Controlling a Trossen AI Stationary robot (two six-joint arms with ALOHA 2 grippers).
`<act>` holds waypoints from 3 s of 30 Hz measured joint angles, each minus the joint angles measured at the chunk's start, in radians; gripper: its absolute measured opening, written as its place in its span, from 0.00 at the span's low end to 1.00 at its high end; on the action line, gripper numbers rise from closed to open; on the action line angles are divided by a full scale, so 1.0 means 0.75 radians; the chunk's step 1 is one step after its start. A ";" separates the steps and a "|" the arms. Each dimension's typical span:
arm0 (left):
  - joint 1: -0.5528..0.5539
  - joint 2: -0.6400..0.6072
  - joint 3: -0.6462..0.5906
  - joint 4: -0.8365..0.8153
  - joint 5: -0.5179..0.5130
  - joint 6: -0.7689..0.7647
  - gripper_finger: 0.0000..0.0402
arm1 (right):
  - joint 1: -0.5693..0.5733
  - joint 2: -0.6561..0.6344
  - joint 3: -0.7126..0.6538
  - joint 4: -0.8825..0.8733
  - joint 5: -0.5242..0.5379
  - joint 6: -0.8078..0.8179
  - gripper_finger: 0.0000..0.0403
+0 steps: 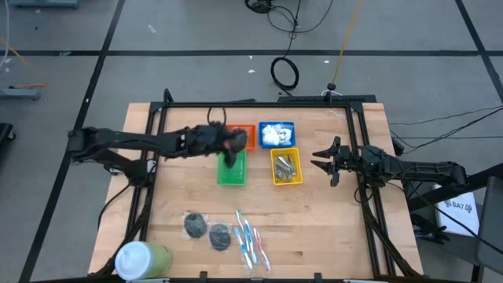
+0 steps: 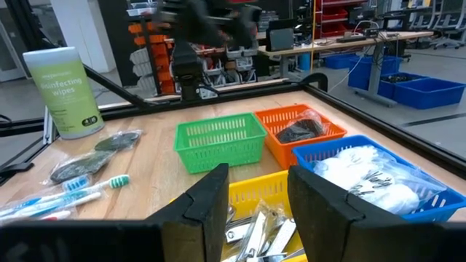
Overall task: Pick & Place Travel size toiletries
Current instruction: Put the black hairbrush into the orange bin
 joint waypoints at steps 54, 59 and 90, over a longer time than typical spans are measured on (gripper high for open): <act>-1.380 0.205 -0.001 -1.024 0.211 -2.299 0.38 | 0.000 0.000 0.000 0.000 0.000 0.000 0.32; -1.379 0.205 -0.001 -1.030 0.058 -2.270 0.41 | 0.000 0.000 0.000 0.000 0.000 0.000 0.32; -1.199 0.341 0.000 -0.846 0.508 -1.726 0.58 | 0.000 0.000 0.000 0.000 0.000 0.000 0.32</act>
